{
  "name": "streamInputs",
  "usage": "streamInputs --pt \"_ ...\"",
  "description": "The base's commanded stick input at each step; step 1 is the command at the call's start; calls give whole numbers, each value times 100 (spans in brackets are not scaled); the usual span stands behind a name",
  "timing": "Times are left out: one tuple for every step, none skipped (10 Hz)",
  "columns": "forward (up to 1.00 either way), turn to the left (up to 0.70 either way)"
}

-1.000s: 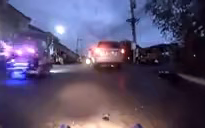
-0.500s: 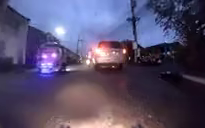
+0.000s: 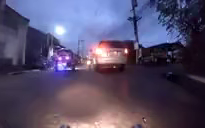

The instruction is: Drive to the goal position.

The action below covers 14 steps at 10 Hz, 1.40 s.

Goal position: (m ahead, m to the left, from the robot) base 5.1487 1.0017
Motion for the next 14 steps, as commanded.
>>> streamInputs --pt "50 50" --pt "50 47" --pt "50 0" --pt "50 0" --pt "50 0" --pt "50 0" --pt "50 0" --pt "50 0" --pt "50 0" --pt "50 0" --pt "50 0" --pt "50 0" --pt "50 0" --pt "50 0"
